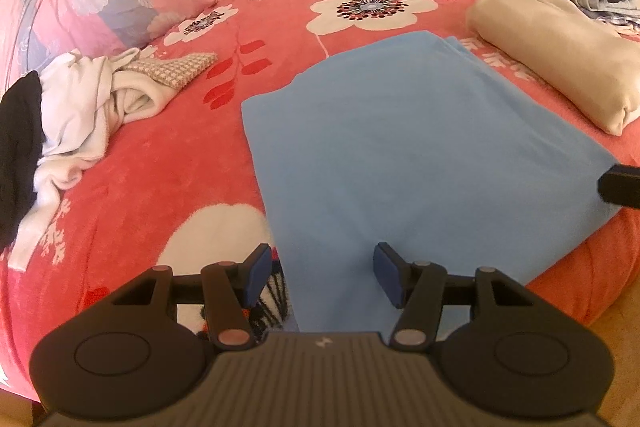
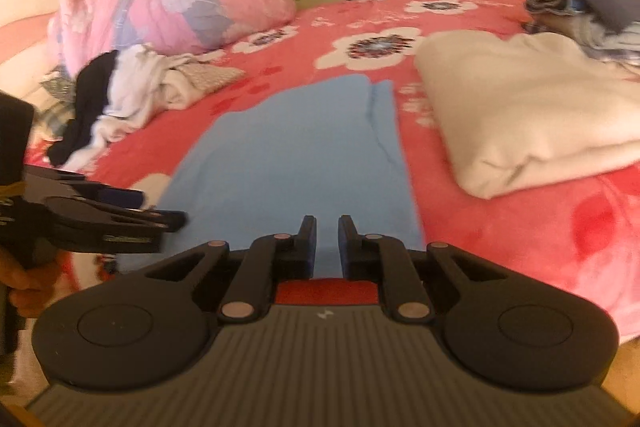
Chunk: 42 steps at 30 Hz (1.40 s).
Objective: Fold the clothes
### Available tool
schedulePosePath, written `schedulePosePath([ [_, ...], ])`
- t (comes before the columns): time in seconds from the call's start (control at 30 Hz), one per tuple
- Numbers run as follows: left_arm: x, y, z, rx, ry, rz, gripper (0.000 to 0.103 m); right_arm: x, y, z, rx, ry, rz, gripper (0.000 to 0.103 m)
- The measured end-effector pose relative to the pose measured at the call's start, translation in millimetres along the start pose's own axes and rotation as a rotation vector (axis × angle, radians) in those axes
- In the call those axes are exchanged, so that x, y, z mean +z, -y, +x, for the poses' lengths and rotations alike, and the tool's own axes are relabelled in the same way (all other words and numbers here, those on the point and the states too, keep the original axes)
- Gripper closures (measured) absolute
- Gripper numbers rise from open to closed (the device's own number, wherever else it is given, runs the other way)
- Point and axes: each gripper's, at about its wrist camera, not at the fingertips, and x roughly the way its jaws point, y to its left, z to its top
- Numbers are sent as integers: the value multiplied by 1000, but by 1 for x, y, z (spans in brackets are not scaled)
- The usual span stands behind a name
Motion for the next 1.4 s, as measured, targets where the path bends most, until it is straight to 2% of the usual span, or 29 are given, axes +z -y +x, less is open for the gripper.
schedulePosePath([
  [0.2, 0, 0, 0, 5, 2, 6, 45, -2, 16, -5, -44, 12, 32, 92],
  [0.73, -5, 0, -1, 7, 18, 12, 43, 3, 7, -5, -27, 44, 6, 92],
  [0.9, -16, -7, 0, -14, 50, 0, 39, -13, 15, 17, -54, -4, 22, 94],
  [1.1, -23, -16, -2, -44, 57, -38, 37, -27, 10, 18, -68, 47, -21, 93],
  [1.4, -27, -11, -7, -21, 58, -38, 37, -34, 13, 14, -46, 67, -50, 92],
])
